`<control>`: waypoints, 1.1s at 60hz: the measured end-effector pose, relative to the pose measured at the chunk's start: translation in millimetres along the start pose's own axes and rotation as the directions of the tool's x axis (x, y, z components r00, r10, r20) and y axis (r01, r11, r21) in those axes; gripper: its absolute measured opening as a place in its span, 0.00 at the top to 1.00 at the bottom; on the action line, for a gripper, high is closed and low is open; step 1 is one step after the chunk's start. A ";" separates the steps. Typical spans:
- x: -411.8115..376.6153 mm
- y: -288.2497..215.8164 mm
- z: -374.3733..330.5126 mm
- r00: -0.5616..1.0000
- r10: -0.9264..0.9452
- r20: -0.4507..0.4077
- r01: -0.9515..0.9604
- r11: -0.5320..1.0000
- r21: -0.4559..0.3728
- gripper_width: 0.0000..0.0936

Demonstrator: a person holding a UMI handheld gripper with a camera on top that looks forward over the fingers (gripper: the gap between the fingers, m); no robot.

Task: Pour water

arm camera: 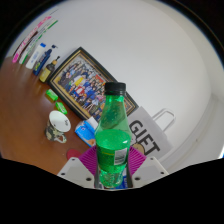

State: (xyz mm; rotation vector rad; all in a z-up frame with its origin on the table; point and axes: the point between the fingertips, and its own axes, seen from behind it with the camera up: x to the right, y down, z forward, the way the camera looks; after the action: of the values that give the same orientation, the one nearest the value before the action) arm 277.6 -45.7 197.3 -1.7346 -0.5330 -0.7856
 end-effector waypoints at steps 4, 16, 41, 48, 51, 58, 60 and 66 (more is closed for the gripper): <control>5.2 -8.0 25.6 0.982 -0.186 -0.025 0.186 0.983 0.008 0.61; -3.9 -24.4 86.0 0.732 -0.676 -0.082 0.679 0.734 0.003 0.61; -29.7 -50.6 125.7 0.172 -0.977 -0.125 0.983 0.178 -0.040 0.60; -29.2 -52.7 121.7 0.229 -0.966 -0.118 0.973 0.232 -0.013 0.61; -24.9 -51.0 119.4 0.289 -0.952 -0.102 0.957 0.291 -0.010 0.60; -14.2 -50.9 111.1 0.527 -0.848 -0.051 0.850 0.527 0.013 0.61; -12.7 -50.6 107.4 0.609 -0.793 -0.032 0.793 0.609 0.021 0.61; -8.3 -59.2 95.0 0.832 -0.554 0.031 0.551 0.831 0.075 0.61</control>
State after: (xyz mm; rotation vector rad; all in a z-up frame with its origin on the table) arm 253.5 62.8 213.4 -1.5519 -1.1178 -1.1146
